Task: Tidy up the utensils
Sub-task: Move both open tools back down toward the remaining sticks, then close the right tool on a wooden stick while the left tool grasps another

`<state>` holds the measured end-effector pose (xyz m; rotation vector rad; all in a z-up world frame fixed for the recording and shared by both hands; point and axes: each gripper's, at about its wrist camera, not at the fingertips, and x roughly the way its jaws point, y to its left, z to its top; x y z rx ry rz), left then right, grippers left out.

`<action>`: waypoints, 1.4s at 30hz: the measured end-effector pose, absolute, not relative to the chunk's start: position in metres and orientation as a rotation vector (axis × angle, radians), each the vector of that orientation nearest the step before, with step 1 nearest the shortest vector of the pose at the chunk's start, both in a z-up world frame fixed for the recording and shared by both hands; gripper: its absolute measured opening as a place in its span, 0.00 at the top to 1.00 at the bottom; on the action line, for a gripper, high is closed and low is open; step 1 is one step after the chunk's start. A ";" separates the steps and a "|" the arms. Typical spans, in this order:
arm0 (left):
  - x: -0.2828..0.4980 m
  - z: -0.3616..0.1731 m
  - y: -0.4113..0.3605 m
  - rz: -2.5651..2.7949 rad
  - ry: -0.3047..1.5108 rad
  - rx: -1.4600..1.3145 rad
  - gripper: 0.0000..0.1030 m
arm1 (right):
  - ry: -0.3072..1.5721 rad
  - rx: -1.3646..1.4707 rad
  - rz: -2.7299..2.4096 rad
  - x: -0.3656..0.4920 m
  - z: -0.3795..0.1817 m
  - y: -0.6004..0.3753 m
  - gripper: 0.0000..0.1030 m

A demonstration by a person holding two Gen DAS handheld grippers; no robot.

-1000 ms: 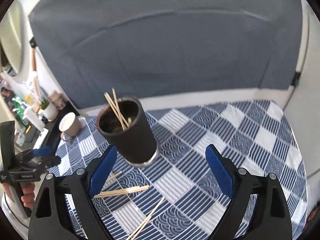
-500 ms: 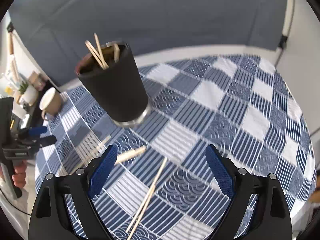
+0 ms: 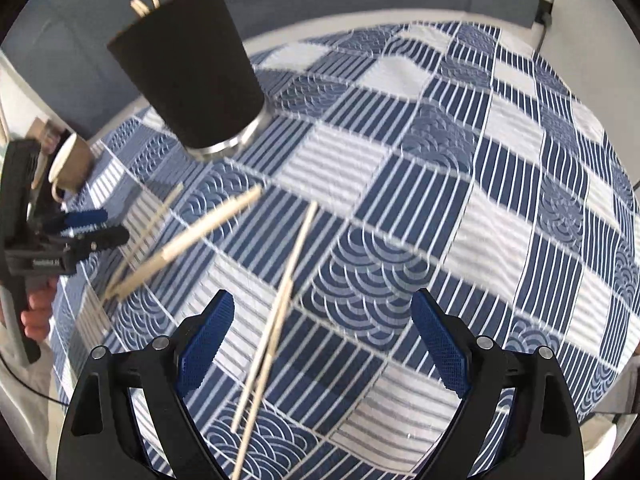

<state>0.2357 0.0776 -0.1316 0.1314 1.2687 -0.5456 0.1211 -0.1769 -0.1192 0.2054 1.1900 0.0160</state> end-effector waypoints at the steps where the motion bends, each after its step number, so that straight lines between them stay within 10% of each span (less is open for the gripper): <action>1: 0.236 -0.133 0.076 -0.545 1.270 0.136 0.08 | 1.197 0.204 0.016 0.119 -0.122 -0.176 0.17; 29: 0.232 -0.157 0.033 -0.491 1.238 0.377 0.04 | 1.327 0.110 -0.094 0.090 -0.162 -0.144 0.14; 35: 0.232 -0.156 0.038 -0.481 1.217 0.357 0.09 | 1.304 0.120 -0.109 0.084 -0.153 -0.143 0.52; 39: 0.228 -0.148 0.046 -0.474 1.187 0.334 0.34 | 1.313 0.119 -0.116 0.080 -0.149 -0.148 0.85; 42: 0.227 -0.143 0.052 -0.481 1.188 0.331 0.61 | 1.333 0.133 -0.127 0.082 -0.149 -0.153 0.91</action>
